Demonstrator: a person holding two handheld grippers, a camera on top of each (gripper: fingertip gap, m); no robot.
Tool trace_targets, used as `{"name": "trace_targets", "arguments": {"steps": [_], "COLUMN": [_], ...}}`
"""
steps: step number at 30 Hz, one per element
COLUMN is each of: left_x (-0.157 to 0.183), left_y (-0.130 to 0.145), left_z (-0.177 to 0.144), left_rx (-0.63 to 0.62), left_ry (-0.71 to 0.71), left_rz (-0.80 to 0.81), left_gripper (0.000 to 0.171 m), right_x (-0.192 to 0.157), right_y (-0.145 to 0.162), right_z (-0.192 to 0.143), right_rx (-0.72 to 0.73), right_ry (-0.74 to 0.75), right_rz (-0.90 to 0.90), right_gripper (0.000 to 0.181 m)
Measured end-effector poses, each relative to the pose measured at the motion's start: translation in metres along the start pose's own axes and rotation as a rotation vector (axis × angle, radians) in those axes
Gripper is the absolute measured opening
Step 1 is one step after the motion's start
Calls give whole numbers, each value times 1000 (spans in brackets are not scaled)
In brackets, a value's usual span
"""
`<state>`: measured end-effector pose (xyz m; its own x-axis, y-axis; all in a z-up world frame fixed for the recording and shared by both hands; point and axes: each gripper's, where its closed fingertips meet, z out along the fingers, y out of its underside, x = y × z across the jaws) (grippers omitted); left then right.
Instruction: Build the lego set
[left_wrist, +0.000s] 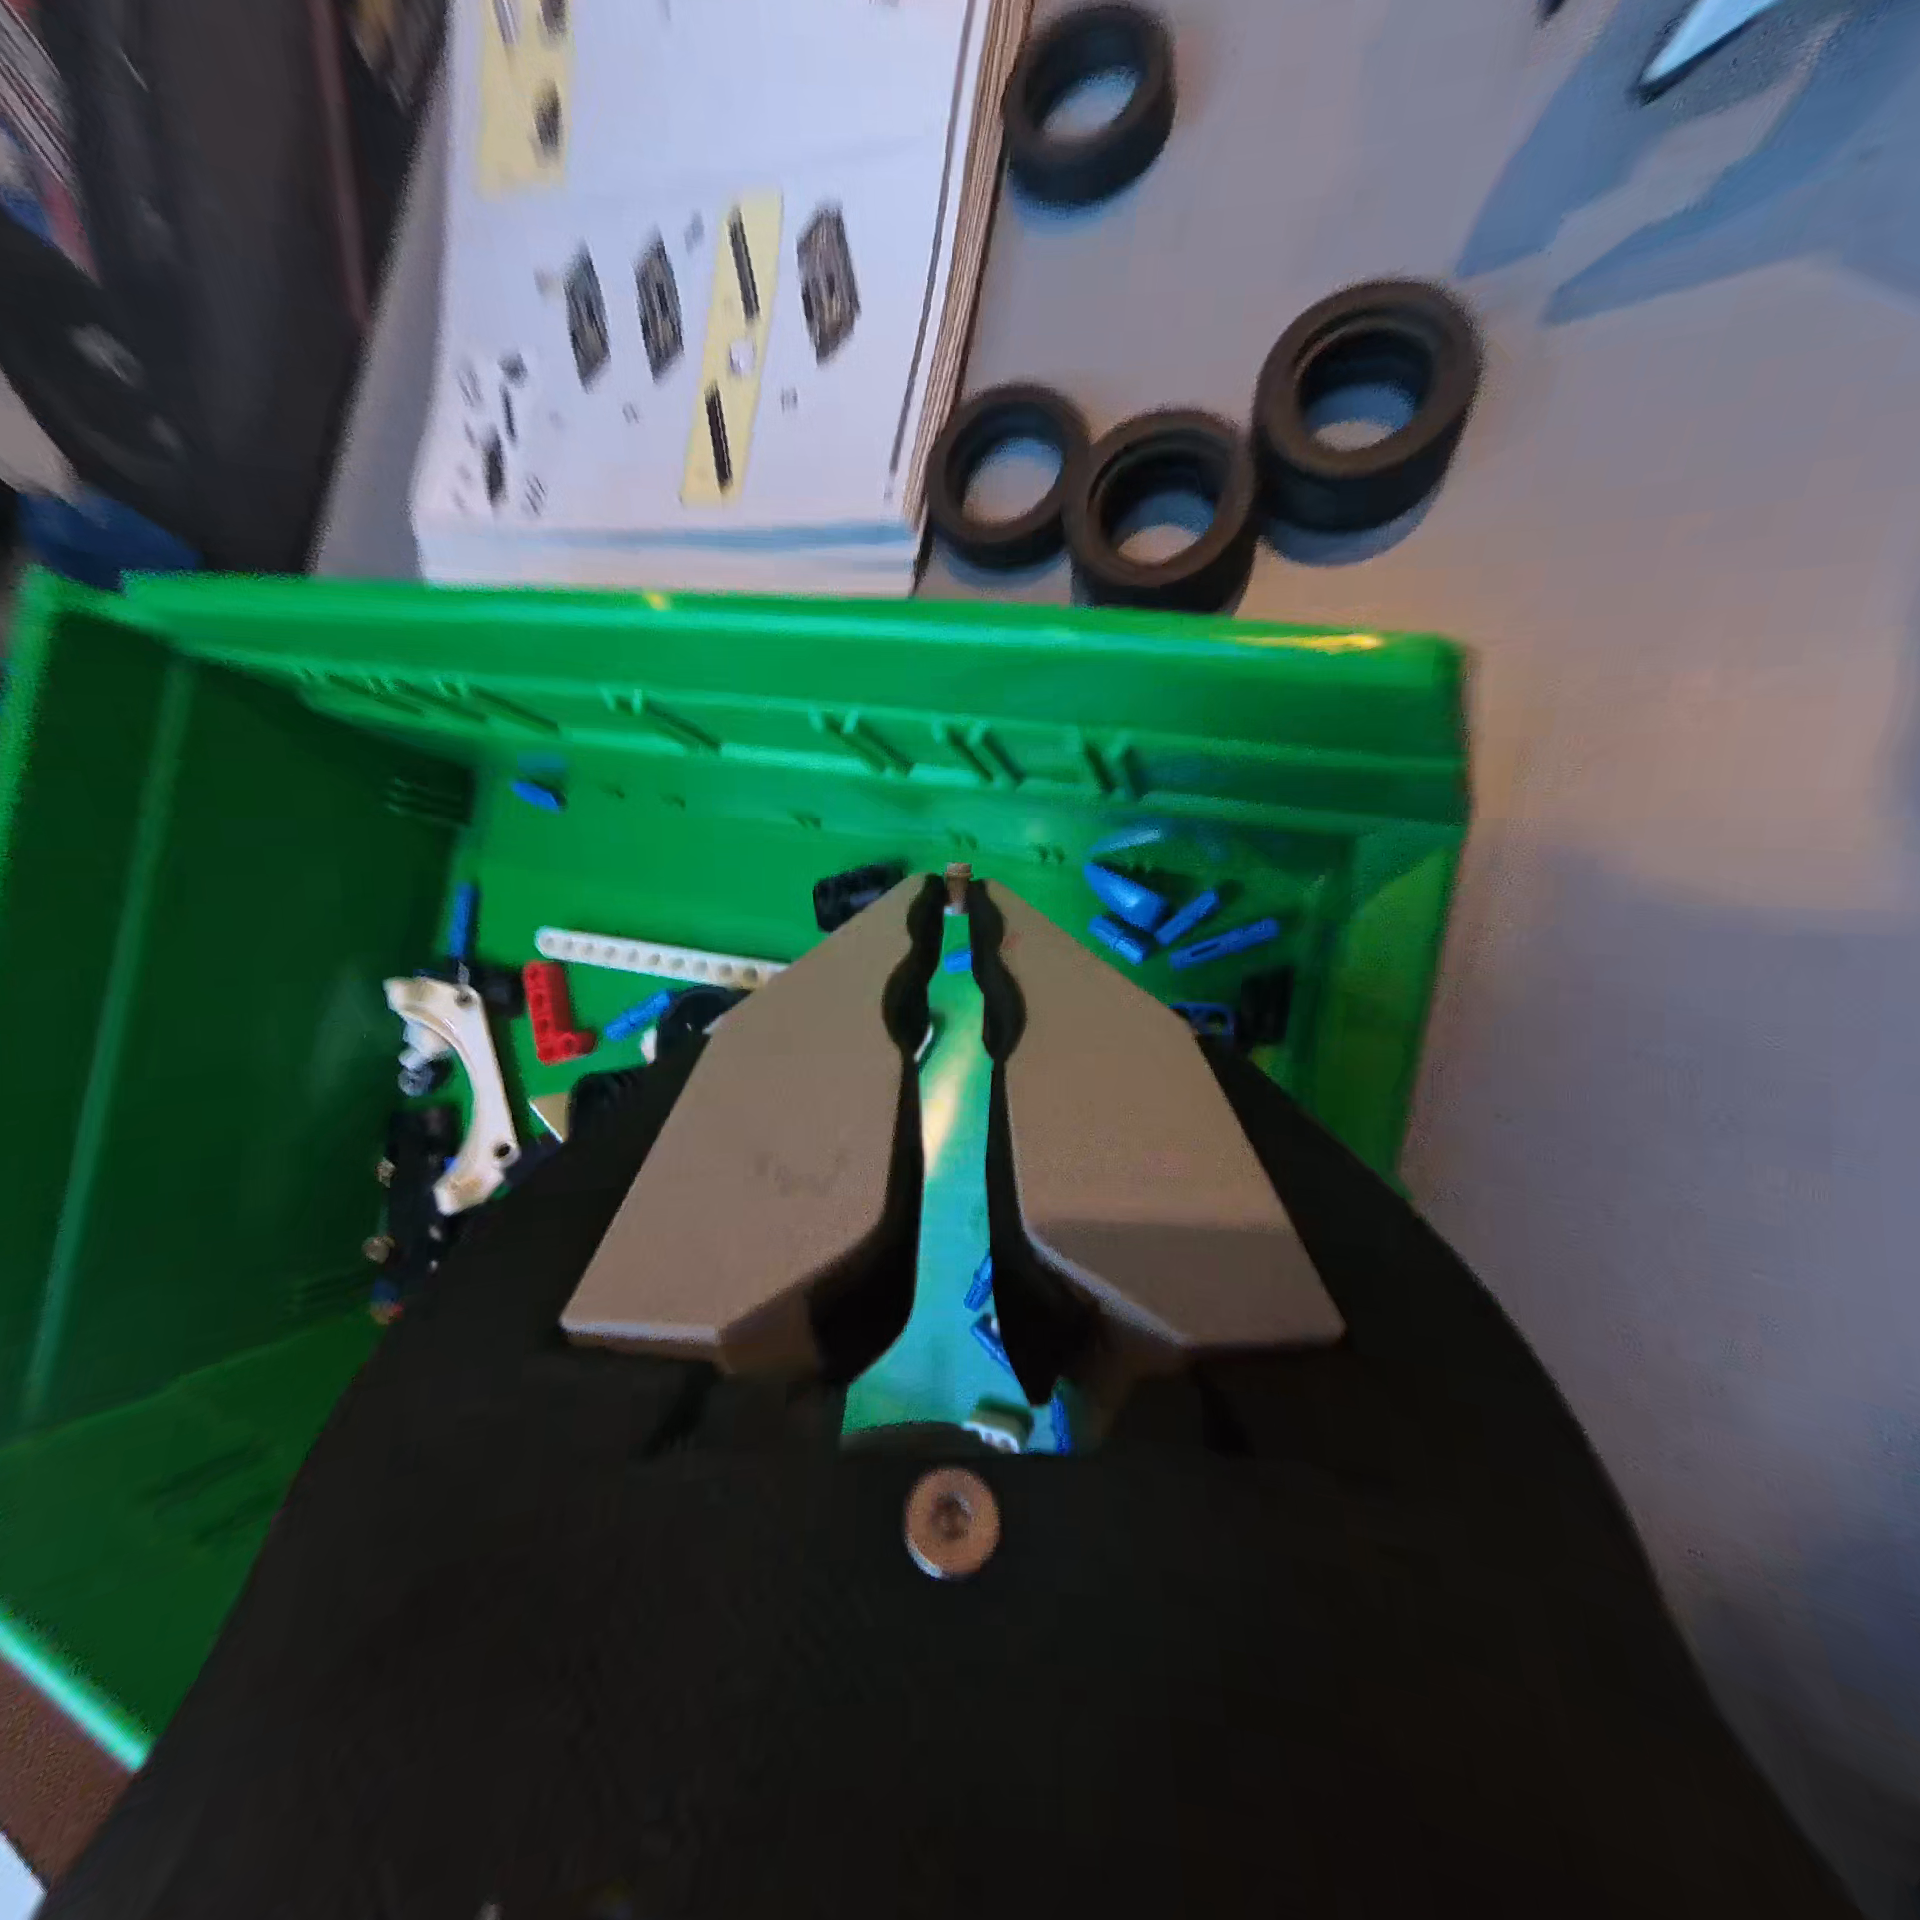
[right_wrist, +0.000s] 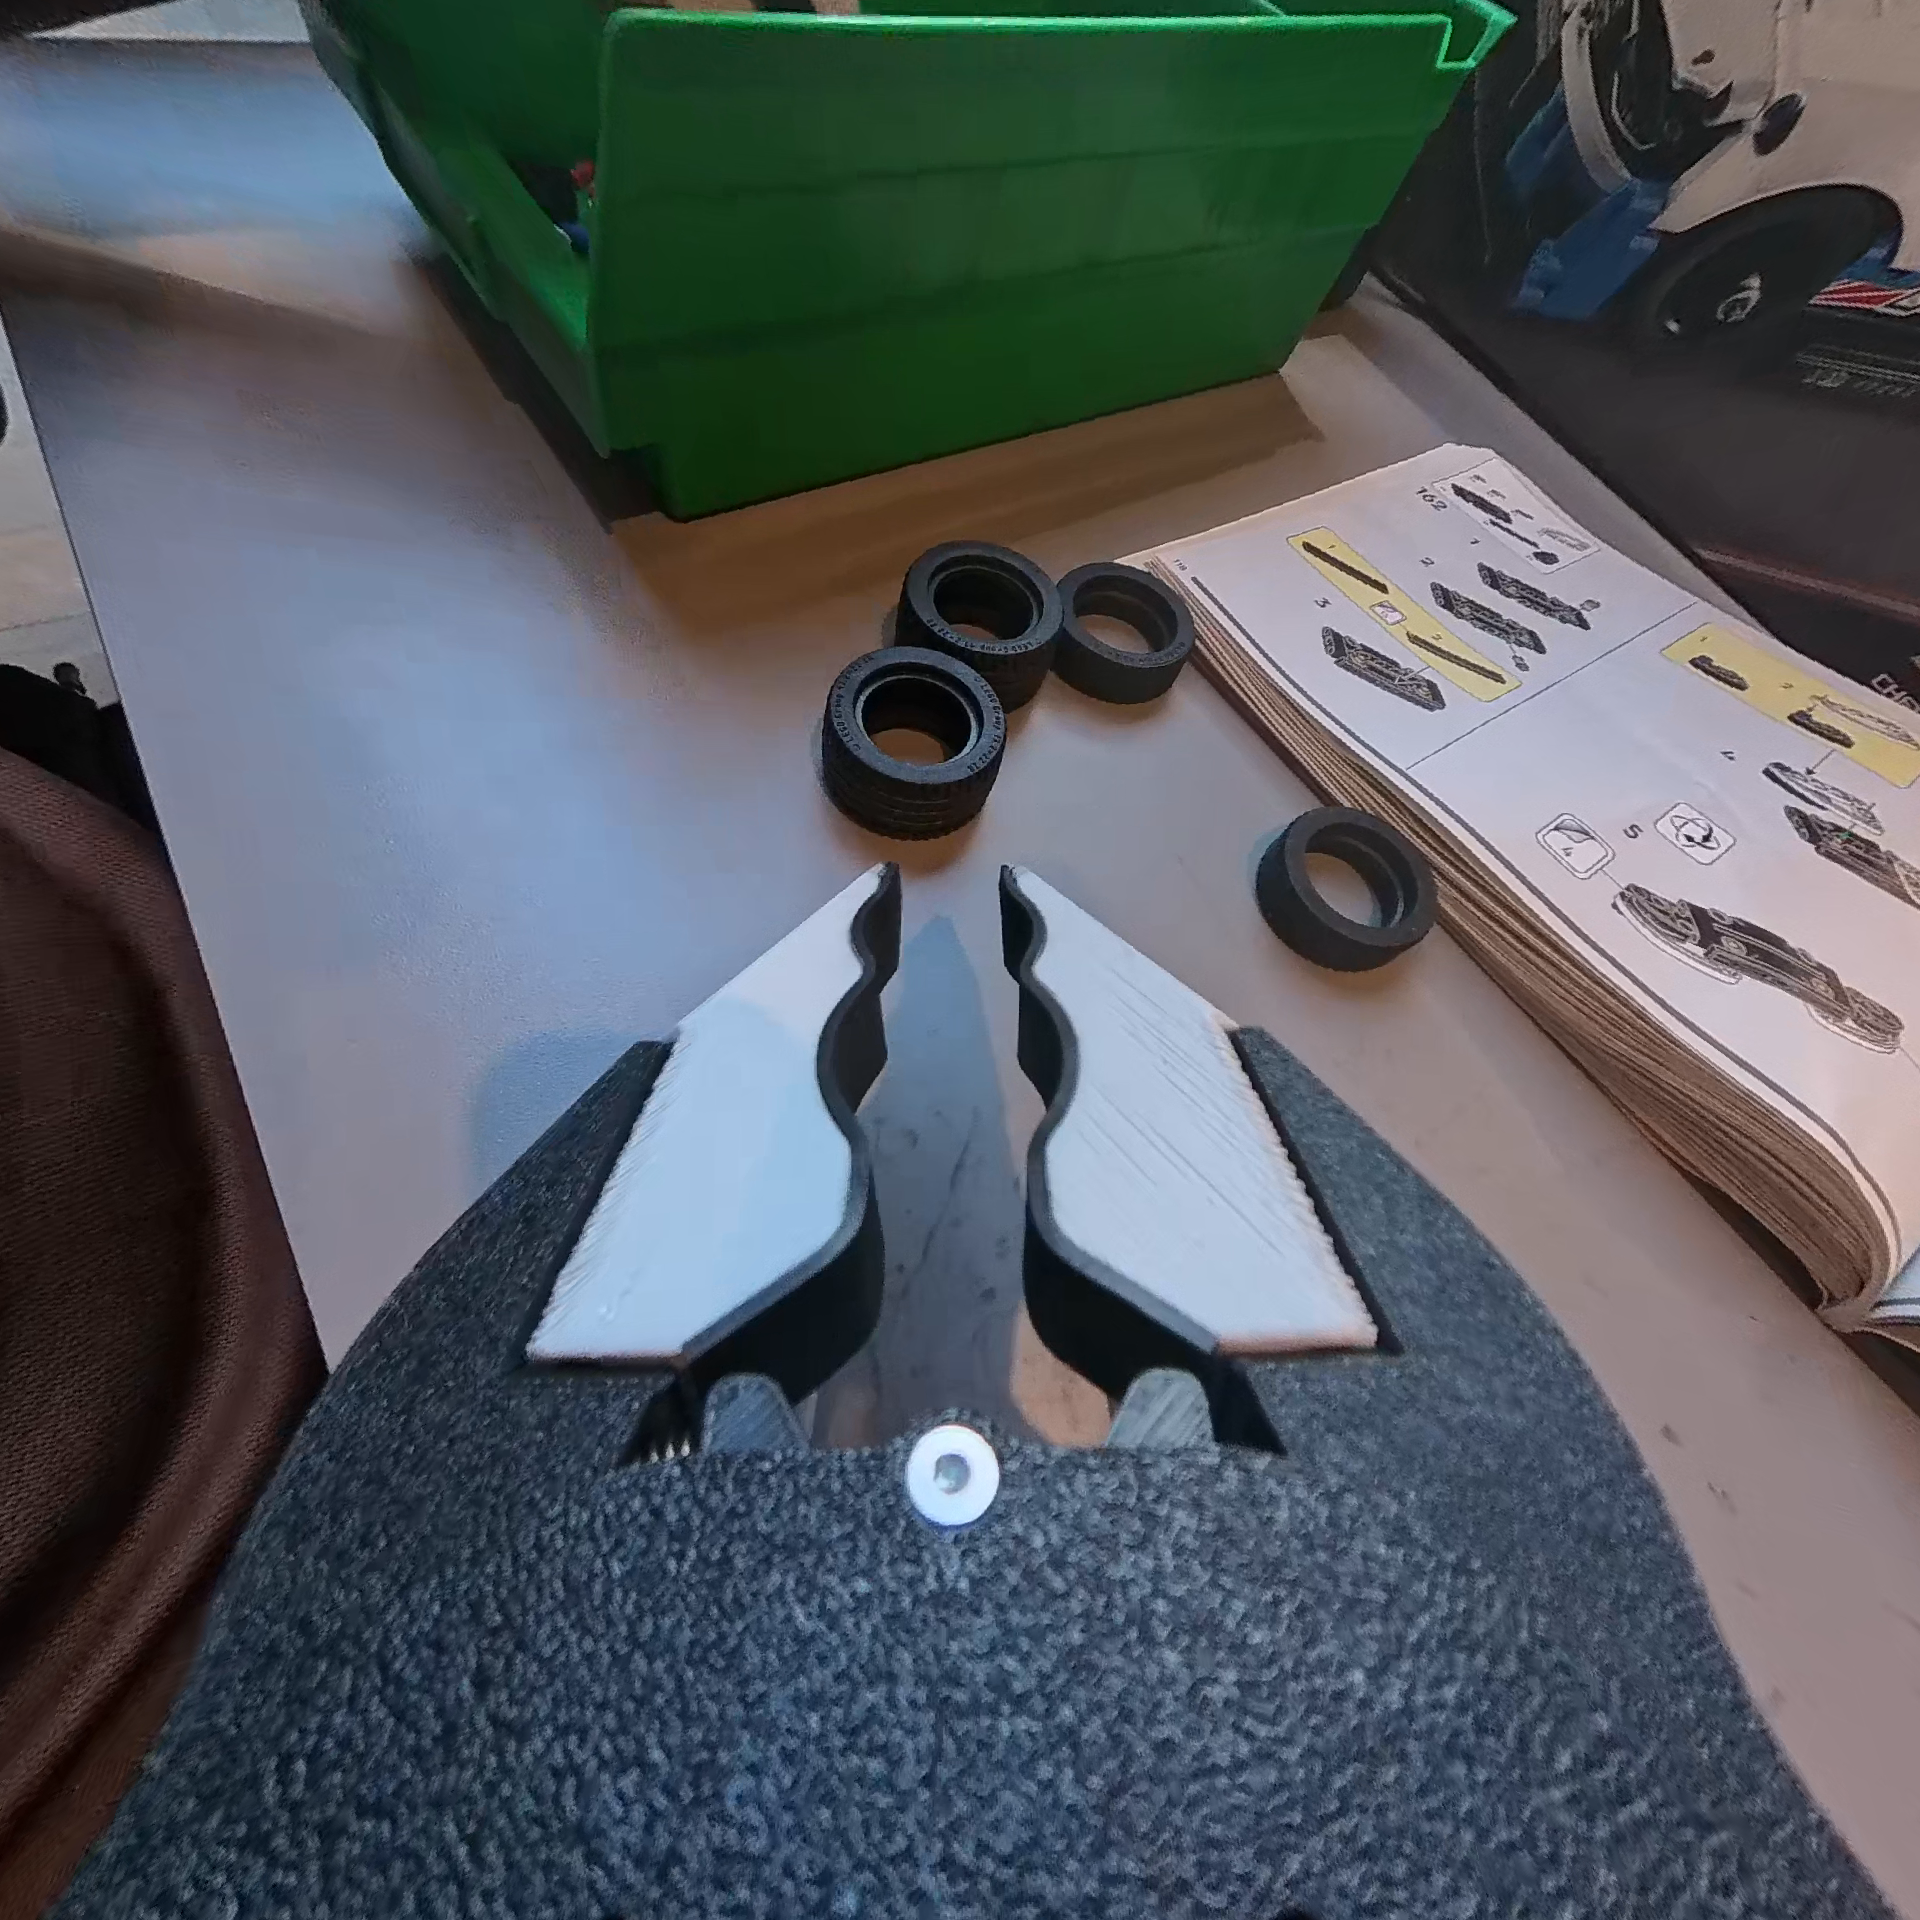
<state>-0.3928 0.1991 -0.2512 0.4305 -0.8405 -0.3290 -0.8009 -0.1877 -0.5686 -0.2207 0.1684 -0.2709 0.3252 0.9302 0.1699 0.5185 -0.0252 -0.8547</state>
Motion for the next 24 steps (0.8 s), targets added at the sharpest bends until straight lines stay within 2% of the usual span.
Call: {"name": "trace_targets", "arguments": {"steps": [4, 7, 9, 11, 14, 16, 21, 24], "left_x": [5, 3, 12, 34, 56, 63, 75, 80], "left_y": [-31, -61, -89, -119, -144, -150, -163, -165], "left_z": [-28, -57, -80, -91, -81, -68, -60, -52], "left_rx": [151, 252, 361, 486, 543, 548, 600, 589], "left_ry": [-201, -334, -374, -333, -319, -310, -291, -279], "left_rz": [175, 212, 228, 240, 280, 297, 308, 326], "left_gripper": [2, 3, 3, 2, 2, 2, 2, 2], "right_x": [3, 1, 2, 0, -9, -14, -20, -25], "right_y": [-9, -33, -56, -84, -124, -136, -129, -126], "right_z": [-4, -12, -19, -27, -41, -45, -44, -46], "right_rx": [56, 160, 239, 322, 438, 450, 394, 390], "right_ry": [-8, -74, -114, -177, -309, -379, -450, -483], "right_rz": [61, 179, 249, 315, 391, 421, 465, 478], "right_gripper": [17, 17, 16, 16, 16, 16, 14, 13]}}
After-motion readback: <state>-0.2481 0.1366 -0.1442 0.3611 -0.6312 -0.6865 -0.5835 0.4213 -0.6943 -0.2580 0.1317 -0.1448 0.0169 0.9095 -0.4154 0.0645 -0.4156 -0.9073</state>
